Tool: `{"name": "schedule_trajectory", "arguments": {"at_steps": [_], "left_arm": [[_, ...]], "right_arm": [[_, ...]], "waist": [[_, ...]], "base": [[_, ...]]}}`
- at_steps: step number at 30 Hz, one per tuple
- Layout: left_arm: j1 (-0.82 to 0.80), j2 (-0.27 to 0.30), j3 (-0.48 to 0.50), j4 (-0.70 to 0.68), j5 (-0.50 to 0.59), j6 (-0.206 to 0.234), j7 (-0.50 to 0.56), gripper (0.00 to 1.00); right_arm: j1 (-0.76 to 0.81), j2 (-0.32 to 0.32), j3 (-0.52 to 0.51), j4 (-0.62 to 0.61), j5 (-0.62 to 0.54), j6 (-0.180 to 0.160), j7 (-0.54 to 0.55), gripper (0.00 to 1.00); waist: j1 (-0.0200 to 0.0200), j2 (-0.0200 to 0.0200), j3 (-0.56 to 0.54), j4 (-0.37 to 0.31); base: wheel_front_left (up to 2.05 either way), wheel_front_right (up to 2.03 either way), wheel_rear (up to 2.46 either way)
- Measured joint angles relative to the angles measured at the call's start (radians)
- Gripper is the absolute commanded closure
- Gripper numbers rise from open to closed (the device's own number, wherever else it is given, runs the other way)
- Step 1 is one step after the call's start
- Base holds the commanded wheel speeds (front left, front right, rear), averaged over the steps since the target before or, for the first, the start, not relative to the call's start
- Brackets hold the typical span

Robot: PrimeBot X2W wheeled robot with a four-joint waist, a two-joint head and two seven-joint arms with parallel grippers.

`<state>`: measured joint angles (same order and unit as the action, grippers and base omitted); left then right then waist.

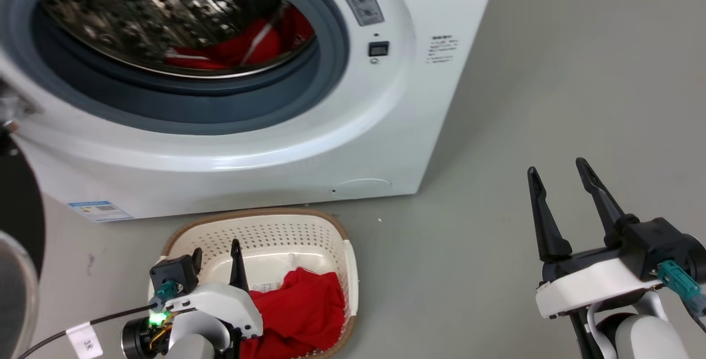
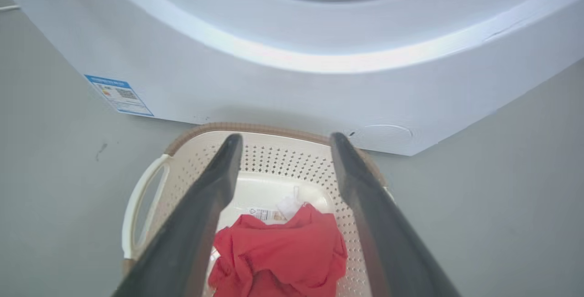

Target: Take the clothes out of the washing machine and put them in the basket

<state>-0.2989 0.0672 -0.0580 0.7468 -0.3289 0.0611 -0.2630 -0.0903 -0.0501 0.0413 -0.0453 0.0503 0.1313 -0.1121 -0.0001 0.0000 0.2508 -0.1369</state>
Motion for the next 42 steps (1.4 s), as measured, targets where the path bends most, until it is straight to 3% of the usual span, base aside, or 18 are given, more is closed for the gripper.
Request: {"name": "schedule_trajectory", "arguments": {"at_steps": [9, 15, 23, 42], "left_arm": [[0.064, -0.001, 0.026, -0.29, 0.093, 0.023, 0.0, 0.0], [0.0, 0.07, 0.027, -0.345, 0.137, 0.018, 0.006, 0.0], [-0.211, 0.221, -0.007, -0.337, 0.21, -0.03, 0.137, 0.0], [-0.757, 0.55, -0.133, -0.077, 0.356, -0.176, 0.574, 0.0]], "right_arm": [[0.018, 0.0, -0.001, -0.024, -0.003, 0.0, 0.017, 0.0], [0.019, 0.0, 0.004, -0.023, 0.005, 0.0, 0.018, 0.0], [0.008, 0.0, 0.015, -0.008, 0.042, 0.0, -0.011, 0.0], [-0.142, -0.001, 0.112, 0.134, 0.172, 0.0, -0.127, 0.0]], "waist": [[-0.0001, 0.0, -0.036, 0.035], [0.0, 0.0, -0.03, -0.004], [0.0, 0.0, 0.033, -0.082], [0.0002, 0.0, 0.34, -0.289]], "base": [[0.0, 0.0, 0.0], [0.0, 0.0, 0.0], [0.0, 0.0, 0.0], [0.0, 0.0, 0.0]]}}
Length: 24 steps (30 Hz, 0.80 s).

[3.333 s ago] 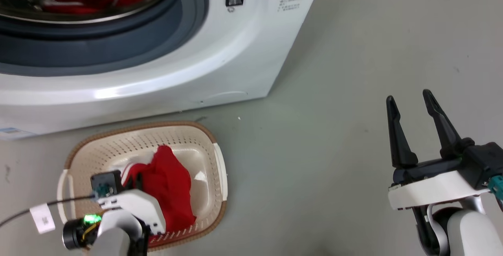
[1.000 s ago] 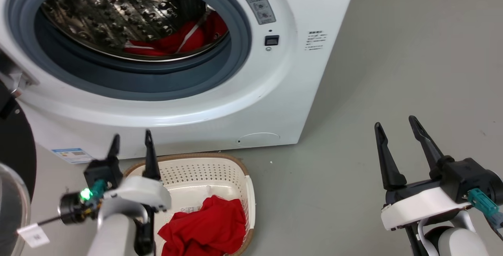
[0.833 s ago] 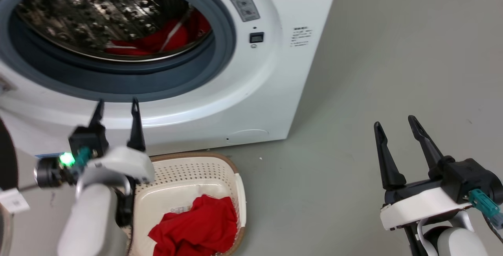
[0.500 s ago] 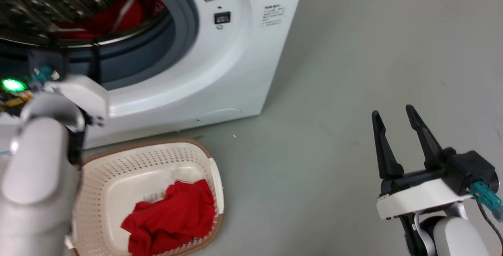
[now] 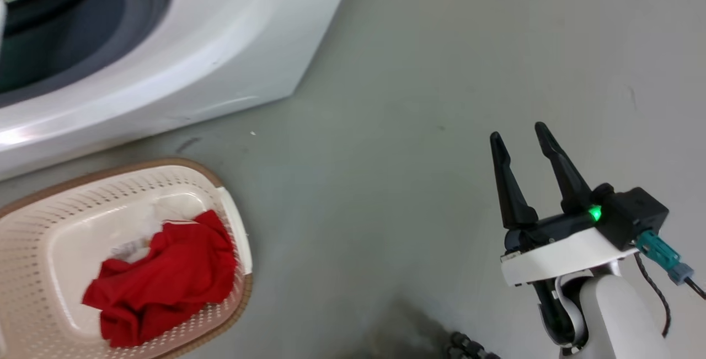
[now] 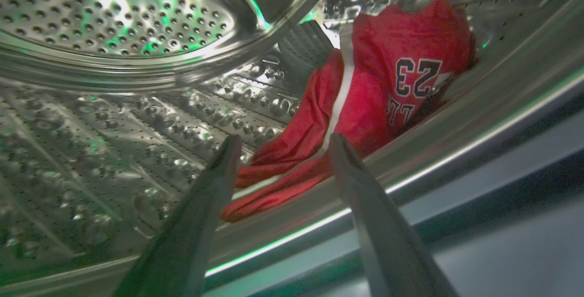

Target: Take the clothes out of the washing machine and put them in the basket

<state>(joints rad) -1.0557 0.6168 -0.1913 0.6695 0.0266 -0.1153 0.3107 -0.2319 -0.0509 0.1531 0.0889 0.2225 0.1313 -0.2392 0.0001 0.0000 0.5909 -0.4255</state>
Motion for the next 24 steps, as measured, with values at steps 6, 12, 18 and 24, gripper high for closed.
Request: {"name": "schedule_trajectory", "arguments": {"at_steps": [6, 12, 18, 24], "left_arm": [[-0.18, 0.123, -0.101, 0.035, 0.03, -0.014, 0.166, 0.0], [-0.244, 0.216, -0.215, 0.038, -0.03, -0.014, 0.299, 0.0], [-0.275, 0.285, -0.269, 0.012, -0.108, -0.014, 0.416, 0.0], [-0.278, 0.312, -0.247, 0.013, -0.166, -0.012, 0.497, 0.0]], "right_arm": [[-0.039, 0.0, 0.045, 0.036, 0.044, 0.0, -0.019, 0.0], [-0.052, 0.0, 0.066, 0.036, 0.06, 0.0, -0.021, 0.0], [-0.048, 0.0, 0.063, 0.019, 0.066, 0.0, -0.021, 0.0], [-0.046, 0.0, 0.062, 0.01, 0.066, 0.0, -0.021, 0.0]], "waist": [[0.0, 0.0, 0.091, -0.074], [0.0, 0.0, 0.133, -0.124], [0.0, 0.0, 0.161, -0.139], [0.0, 0.0, 0.18, -0.137]], "base": [[0.0, 0.0, 0.0], [0.0, 0.0, 0.0], [0.0, 0.0, 0.0], [0.0, 0.0, 0.0]]}}
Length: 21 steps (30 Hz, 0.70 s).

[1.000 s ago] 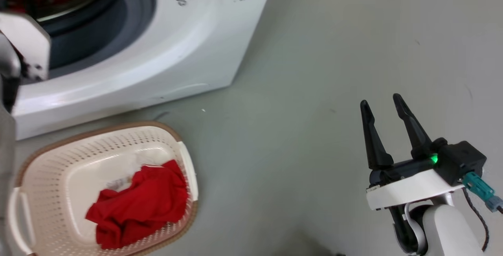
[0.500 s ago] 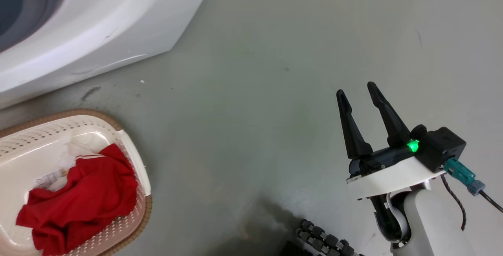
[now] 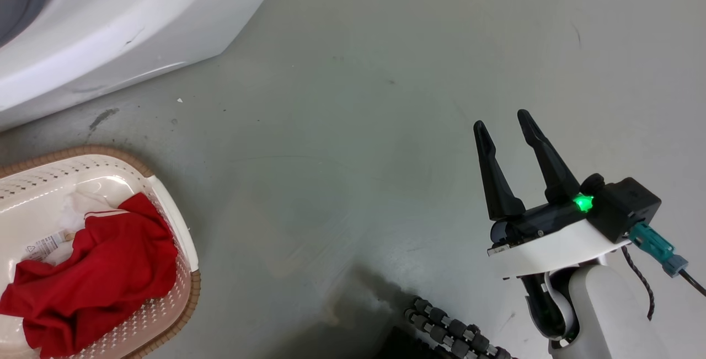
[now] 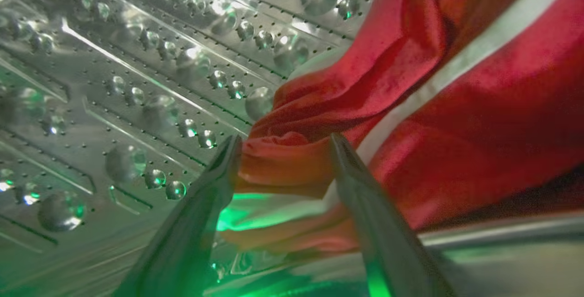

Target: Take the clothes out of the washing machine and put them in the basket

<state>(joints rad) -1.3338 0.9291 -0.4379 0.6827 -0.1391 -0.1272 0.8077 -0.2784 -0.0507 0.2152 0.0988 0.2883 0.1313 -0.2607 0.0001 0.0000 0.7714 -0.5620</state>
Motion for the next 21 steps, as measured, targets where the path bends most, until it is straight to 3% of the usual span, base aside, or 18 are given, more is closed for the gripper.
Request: {"name": "schedule_trajectory", "arguments": {"at_steps": [2, 4, 5, 10, 21], "left_arm": [[0.002, 0.001, 0.01, -0.005, -0.016, 0.009, 0.02, 0.0], [0.004, 0.0, 0.021, -0.008, -0.033, 0.015, 0.047, 0.62], [0.007, 0.001, 0.021, -0.016, -0.034, 0.019, 0.053, 1.0], [0.038, 0.002, 0.026, -0.05, -0.041, 0.058, 0.049, 1.0], [0.088, 0.004, 0.063, -0.101, -0.034, 0.198, -0.166, 1.0]], "right_arm": [[0.0, 0.0, 0.0, -0.003, 0.0, 0.0, 0.0, 0.0], [0.0, 0.0, 0.0, -0.005, 0.0, 0.0, 0.0, 0.0], [0.0, 0.0, 0.0, -0.006, 0.0, 0.0, 0.0, 0.0], [-0.001, 0.0, 0.0, -0.009, -0.002, 0.0, 0.0, 0.0], [-0.005, 0.0, -0.011, 0.004, -0.008, 0.0, 0.0, 0.0]], "waist": [[0.0, 0.0, 0.004, 0.001], [0.0, 0.0, 0.007, 0.002], [0.0, 0.0, 0.009, 0.003], [0.0, 0.0, 0.011, 0.002], [0.0, 0.0, -0.03, 0.005]], "base": [[0.0, 0.0, 0.0], [0.0, 0.0, 0.0], [0.0, 0.0, 0.0], [0.0, 0.0, 0.0], [0.0, 0.0, 0.0]]}}
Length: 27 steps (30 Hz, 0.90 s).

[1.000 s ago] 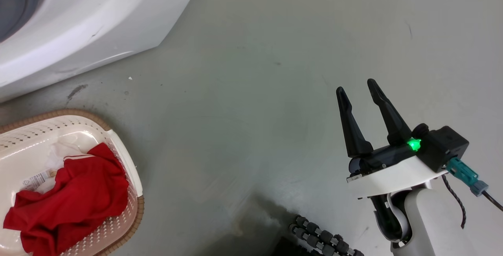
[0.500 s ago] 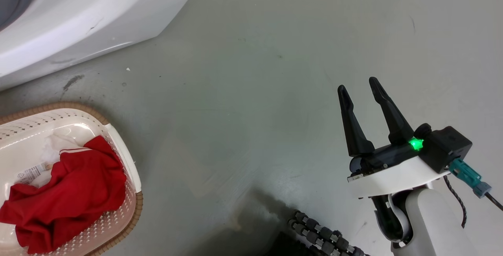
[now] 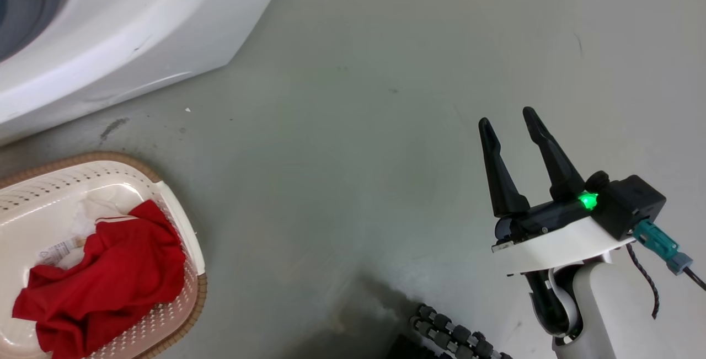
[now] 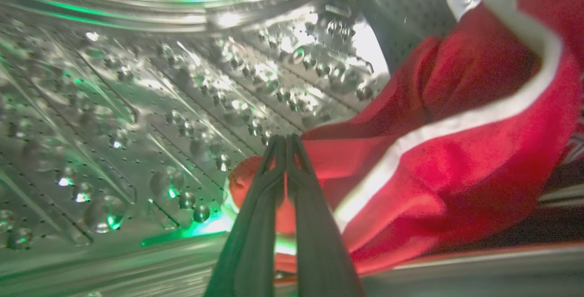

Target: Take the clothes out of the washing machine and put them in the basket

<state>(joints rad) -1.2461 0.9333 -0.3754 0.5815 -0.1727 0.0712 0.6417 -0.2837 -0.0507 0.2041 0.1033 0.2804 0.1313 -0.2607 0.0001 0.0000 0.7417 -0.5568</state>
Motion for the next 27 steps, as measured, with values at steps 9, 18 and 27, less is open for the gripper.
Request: {"name": "schedule_trajectory", "arguments": {"at_steps": [9, 18, 27], "left_arm": [[0.073, -0.091, 0.047, 0.049, -0.072, 0.066, -0.245, 1.0], [0.211, -0.22, 0.097, 0.171, -0.179, 0.086, -0.496, 1.0], [0.337, -0.336, 0.093, 0.2, -0.227, 0.077, -0.672, 1.0]], "right_arm": [[0.005, 0.0, -0.042, -0.007, -0.022, 0.0, 0.0, 0.0], [0.038, 0.001, -0.073, -0.01, -0.063, 0.0, -0.002, 0.0], [0.097, 0.001, -0.108, -0.026, -0.106, 0.0, 0.027, 0.0]], "waist": [[0.0, 0.0, -0.079, 0.032], [-0.0001, 0.0, -0.2, 0.072], [-0.0002, 0.0, -0.347, 0.126]], "base": [[0.0, 0.0, 0.0], [0.0, 0.0, 0.0], [0.0, 0.0, 0.0]]}}
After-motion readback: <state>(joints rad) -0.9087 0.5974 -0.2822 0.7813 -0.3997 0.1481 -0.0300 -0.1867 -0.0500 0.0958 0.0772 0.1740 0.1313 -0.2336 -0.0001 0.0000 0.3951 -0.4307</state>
